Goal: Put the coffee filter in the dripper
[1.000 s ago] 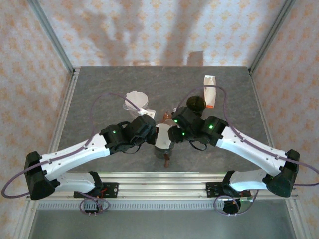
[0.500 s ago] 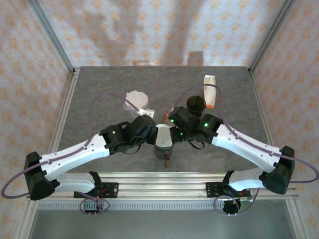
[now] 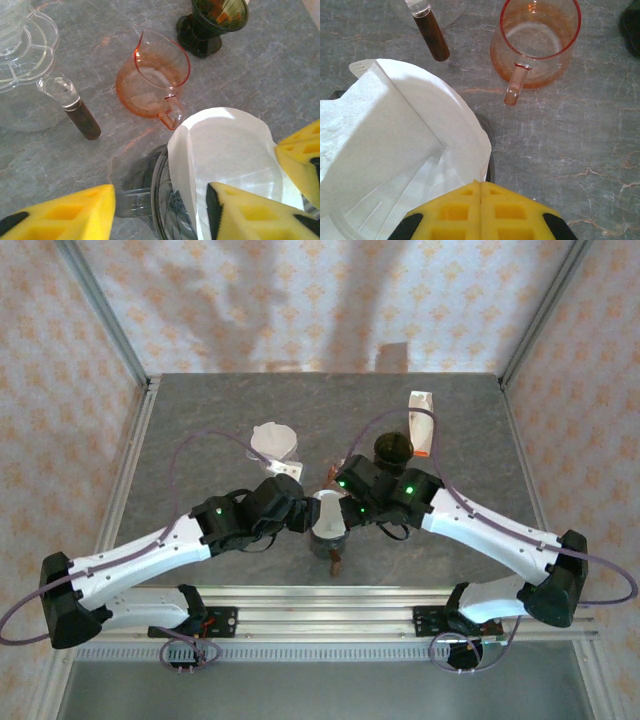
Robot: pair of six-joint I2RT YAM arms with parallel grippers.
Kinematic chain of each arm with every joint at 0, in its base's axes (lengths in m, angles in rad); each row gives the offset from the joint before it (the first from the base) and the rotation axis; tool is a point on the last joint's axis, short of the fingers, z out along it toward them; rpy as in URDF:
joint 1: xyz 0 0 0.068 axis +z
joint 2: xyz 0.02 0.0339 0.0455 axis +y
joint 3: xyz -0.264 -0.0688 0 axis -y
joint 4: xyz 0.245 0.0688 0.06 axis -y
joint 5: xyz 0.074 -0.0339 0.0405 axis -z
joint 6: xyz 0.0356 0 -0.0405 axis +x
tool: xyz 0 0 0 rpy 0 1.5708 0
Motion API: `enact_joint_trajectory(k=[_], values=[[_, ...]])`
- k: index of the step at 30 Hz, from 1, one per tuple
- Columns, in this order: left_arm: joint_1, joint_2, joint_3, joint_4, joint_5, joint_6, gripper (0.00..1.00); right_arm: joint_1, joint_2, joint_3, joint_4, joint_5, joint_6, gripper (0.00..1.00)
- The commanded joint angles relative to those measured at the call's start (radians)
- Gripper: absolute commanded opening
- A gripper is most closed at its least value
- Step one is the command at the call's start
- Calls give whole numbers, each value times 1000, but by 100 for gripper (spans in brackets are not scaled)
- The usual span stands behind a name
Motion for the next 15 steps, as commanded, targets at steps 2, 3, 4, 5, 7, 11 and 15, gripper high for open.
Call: enact_joint_trajectory(k=[2, 3, 4, 5, 7, 11, 15], values=[[-5, -3, -16, 27, 30, 36, 58, 8, 5, 35, -34, 36, -12, 0], [-5, 1, -15, 17, 23, 37, 59, 9, 6, 35, -34, 34, -12, 0], [-4, 4, -12, 8, 15, 37, 59, 9, 5, 36, -34, 34, -11, 0], [-5, 8, -10, -3, 7, 37, 59, 9, 5, 37, -34, 34, -11, 0], [-5, 17, -4, -27, -9, 35, 59, 9, 5, 33, -34, 31, -10, 0], [-5, 29, 2, -75, -33, 32, 50, 9, 7, 27, -34, 34, -8, 6], [-5, 34, -3, -88, -35, 26, 46, 9, 0, 27, -36, 44, -2, 22]])
